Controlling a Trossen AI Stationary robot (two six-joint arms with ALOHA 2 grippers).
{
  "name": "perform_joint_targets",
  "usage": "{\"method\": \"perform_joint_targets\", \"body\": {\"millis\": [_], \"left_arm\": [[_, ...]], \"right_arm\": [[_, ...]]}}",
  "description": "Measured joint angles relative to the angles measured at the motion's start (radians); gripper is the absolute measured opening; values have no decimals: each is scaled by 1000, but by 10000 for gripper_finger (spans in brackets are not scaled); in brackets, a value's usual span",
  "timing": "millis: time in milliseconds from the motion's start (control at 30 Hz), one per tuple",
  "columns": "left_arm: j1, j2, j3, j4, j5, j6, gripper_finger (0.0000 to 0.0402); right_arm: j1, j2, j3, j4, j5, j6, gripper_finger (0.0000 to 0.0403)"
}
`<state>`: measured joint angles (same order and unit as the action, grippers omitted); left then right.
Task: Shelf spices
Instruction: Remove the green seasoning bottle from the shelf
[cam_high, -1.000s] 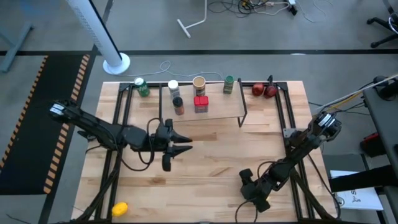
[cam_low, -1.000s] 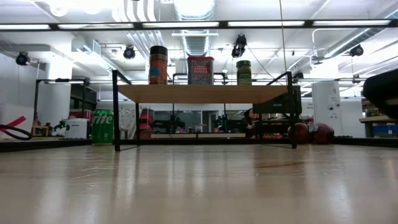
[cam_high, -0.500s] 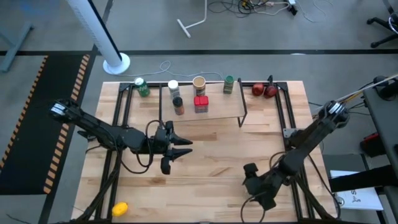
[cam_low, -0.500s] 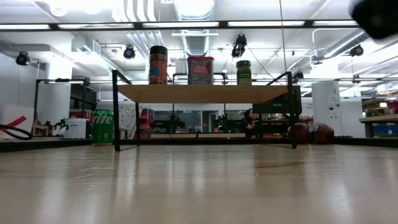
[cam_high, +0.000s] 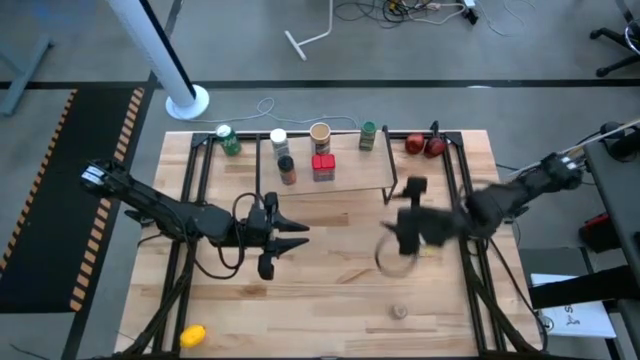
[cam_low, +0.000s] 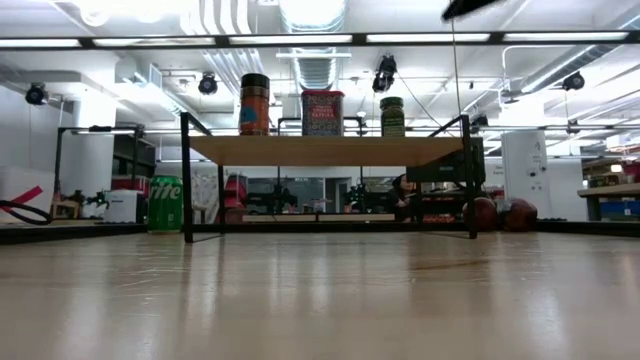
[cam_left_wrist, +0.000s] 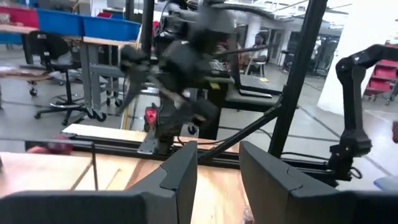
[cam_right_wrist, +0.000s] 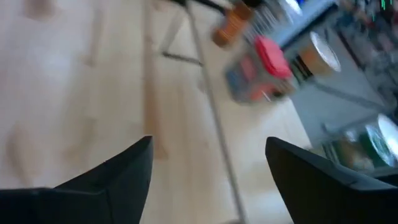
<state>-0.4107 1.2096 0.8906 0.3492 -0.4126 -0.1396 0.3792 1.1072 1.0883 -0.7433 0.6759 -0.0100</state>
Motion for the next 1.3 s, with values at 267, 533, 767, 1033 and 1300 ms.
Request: {"method": "perform_joint_targets", "body": {"millis": [267, 533, 767, 1033, 1300], "left_arm": [[0, -56, 0, -36, -115, 64, 114], [4, -151, 1, -102, -213, 110, 121], [9, -215, 1, -231, -302, 100, 123], [9, -226, 1, -257, -305, 78, 133], [9, -216, 1, -259, -304, 67, 138]], "right_arm": [[-351, -73, -35, 87, -160, -142, 281], [-645, -42, -79, 202, -391, -203, 301], [-828, 42, -80, 280, -534, -246, 311], [-973, 104, -80, 317, -681, -252, 312], [-1038, 108, -80, 350, -829, -251, 313]]}}
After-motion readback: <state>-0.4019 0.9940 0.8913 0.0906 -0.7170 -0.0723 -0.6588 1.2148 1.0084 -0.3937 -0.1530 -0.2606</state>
